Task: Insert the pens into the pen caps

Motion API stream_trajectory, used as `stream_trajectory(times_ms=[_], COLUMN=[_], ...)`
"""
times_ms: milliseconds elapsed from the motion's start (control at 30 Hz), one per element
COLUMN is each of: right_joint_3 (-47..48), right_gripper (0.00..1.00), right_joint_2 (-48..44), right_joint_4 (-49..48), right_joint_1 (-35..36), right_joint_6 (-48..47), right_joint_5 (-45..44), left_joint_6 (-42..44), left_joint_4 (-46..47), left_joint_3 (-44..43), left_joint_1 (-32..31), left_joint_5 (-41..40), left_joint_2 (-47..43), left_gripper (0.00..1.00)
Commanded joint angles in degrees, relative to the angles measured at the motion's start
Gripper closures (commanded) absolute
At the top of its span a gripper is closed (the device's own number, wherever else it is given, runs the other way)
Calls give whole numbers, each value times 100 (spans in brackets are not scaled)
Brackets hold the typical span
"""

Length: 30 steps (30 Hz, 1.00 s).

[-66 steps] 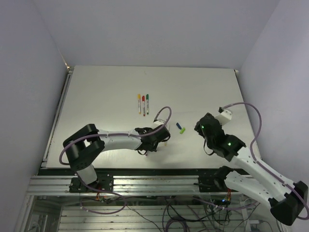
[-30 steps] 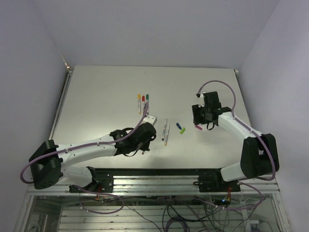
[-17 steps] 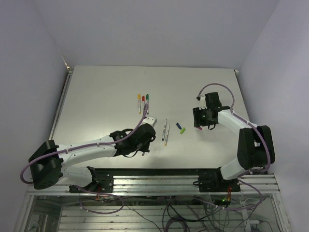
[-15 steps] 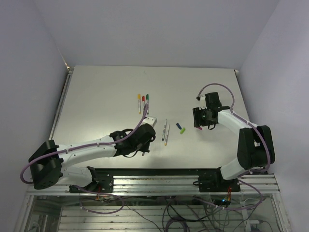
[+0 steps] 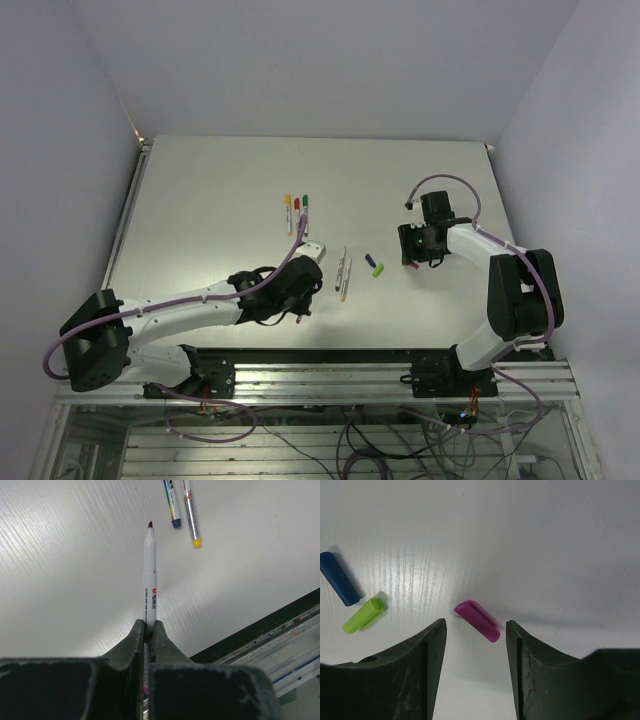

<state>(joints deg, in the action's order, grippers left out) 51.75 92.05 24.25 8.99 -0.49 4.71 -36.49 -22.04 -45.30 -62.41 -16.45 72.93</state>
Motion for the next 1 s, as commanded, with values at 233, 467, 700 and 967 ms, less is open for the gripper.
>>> stream_trajectory(times_ms=[233,467,700,967], right_joint_3=[212,222,181,226], right_gripper=[50,52,66,100], right_joint_2=[209,407,519,628], right_joint_4=[-102,-103,-34,102], right_joint_1=[-30,-29,-30,-21], right_joint_6=[11,70,141,433], right_joint_5=[-197,-174,21,277], left_joint_6=[-40,-59,-45,-9], left_joint_4=[216,229,238,252], left_joint_3=[43,82,76,63], left_joint_1=[40,71,115,150], left_joint_5=[140,163,180,205], left_joint_2=[55,-1,-42,-12], left_gripper=[93,93,93,93])
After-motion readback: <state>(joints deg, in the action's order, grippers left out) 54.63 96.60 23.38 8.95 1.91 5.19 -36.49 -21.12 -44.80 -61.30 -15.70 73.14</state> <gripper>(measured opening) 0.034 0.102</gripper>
